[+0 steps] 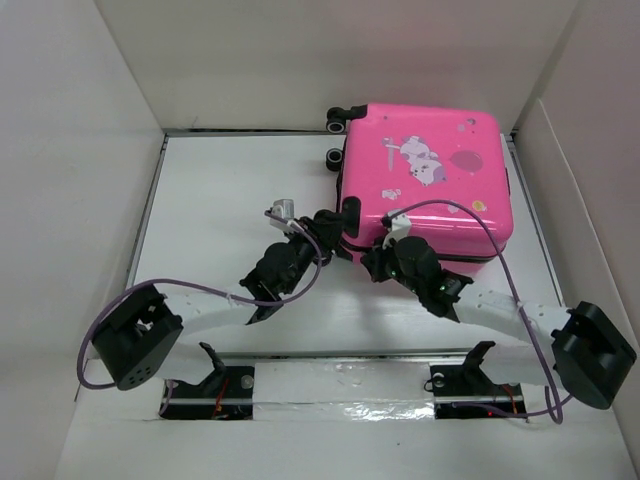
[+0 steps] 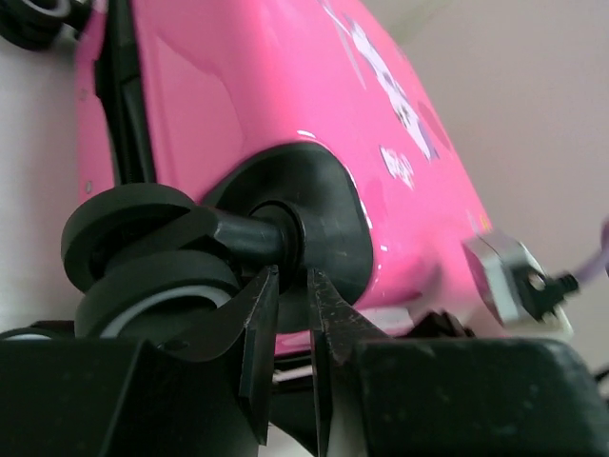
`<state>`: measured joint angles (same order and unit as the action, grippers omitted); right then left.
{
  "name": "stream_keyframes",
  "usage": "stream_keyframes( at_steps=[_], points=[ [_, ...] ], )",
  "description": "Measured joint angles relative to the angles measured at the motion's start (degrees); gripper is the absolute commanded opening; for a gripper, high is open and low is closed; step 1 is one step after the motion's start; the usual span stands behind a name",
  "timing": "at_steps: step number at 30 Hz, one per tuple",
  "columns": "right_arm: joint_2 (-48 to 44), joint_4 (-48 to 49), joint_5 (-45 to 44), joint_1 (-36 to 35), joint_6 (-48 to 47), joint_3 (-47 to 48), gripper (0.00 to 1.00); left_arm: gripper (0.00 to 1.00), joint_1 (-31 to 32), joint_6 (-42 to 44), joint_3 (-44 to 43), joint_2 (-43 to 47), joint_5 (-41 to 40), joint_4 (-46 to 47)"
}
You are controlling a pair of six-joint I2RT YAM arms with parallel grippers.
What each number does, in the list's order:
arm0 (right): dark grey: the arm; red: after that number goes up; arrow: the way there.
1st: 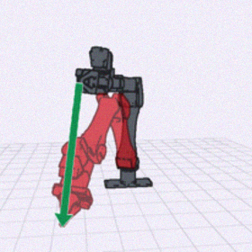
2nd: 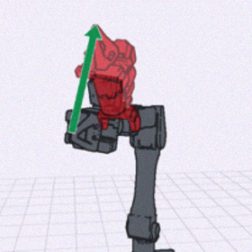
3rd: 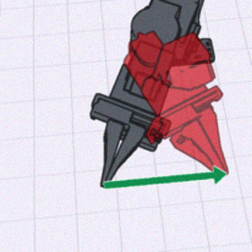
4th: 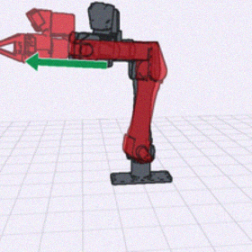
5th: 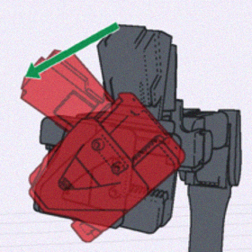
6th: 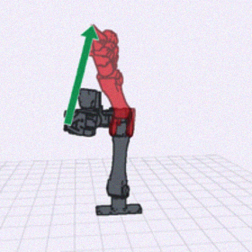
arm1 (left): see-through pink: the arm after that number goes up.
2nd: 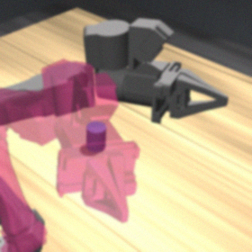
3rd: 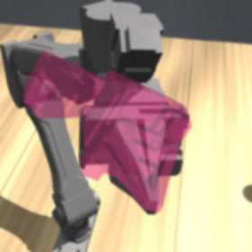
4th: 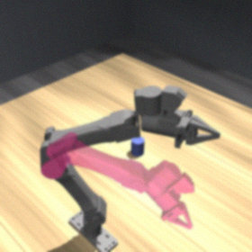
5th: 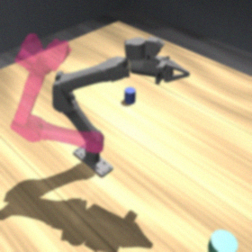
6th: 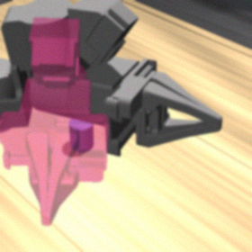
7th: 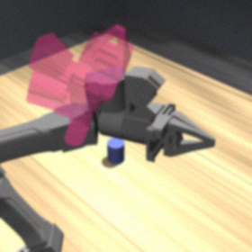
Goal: Pack the luggage
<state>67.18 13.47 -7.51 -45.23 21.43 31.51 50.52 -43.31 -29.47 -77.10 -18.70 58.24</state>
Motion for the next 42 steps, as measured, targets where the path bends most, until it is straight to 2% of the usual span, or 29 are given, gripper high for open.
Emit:
stream_keyframes(
  at_steps=[5, 9, 13, 17, 18, 19, 20, 21, 23, 27, 30, 35, 38, 42],
  points=[
    [1.9, -1.9, 4.5, -1.4, -1.8, 3.0, 0.00, 0.00, 1.5, 1.8, 1.1, 5.6, 6.0, -7.2],
    [6.7, -1.9, 6.8, -1.6, -3.3, 7.5, 0.00, 0.00, 5.2, 2.1, 3.6, 7.6, 16.2, -10.5],
    [10.8, 2.1, 7.9, -2.1, -4.8, 9.2, 0.00, 0.00, 6.3, 2.7, 7.0, 8.3, 17.1, -12.5],
    [8.4, 5.0, 6.7, -3.2, -3.3, 6.0, 0.00, 0.00, 10.0, 2.8, 7.3, 8.5, 19.8, -14.6],
    [6.1, 4.8, 6.4, -3.6, -2.8, 4.3, 0.00, 0.08, 10.7, 2.9, 7.3, 9.3, 19.8, -15.4],
    [3.2, 4.5, 6.3, -4.0, -2.2, 2.2, 0.00, 0.20, 11.0, 3.4, 7.3, 10.6, 19.3, -16.6],
    [-0.1, 3.1, 6.2, -4.4, -1.8, 0.4, 0.00, 0.52, 11.0, 3.9, 7.3, 12.5, 18.5, -17.8],
    [-3.5, 1.3, 6.3, -4.7, -1.5, -1.4, 0.00, 0.66, 10.7, 4.5, 7.3, 14.4, 17.4, -18.9],
    [-10.3, -2.6, 6.9, -4.9, -0.9, -4.1, 0.00, 0.82, 8.9, 4.9, 7.0, 20.3, 14.6, -22.2],
    [-18.8, -6.9, 7.6, -4.6, -0.4, -7.0, 0.00, 0.84, 1.9, 3.2, 3.1, 25.6, 12.0, -27.3],
    [-23.3, -10.1, 7.7, -4.3, -0.4, -7.7, 0.00, 0.85, -7.1, 3.2, -1.9, 19.6, 10.6, -28.1],
    [-29.9, -14.4, 8.1, -4.3, -0.1, -9.9, 0.00, 0.83, -21.8, 5.2, -17.7, 1.4, 12.6, -27.3],
    [-31.6, -16.6, 8.6, -4.3, -0.2, -9.9, 0.00, 0.80, -27.5, 7.8, -24.9, -8.6, 17.6, -24.5],
    [-32.5, -17.9, 9.5, -4.3, -0.1, -9.9, 0.00, 0.85, -31.2, 15.0, -31.3, -19.2, 24.8, -22.8]
  ],
)
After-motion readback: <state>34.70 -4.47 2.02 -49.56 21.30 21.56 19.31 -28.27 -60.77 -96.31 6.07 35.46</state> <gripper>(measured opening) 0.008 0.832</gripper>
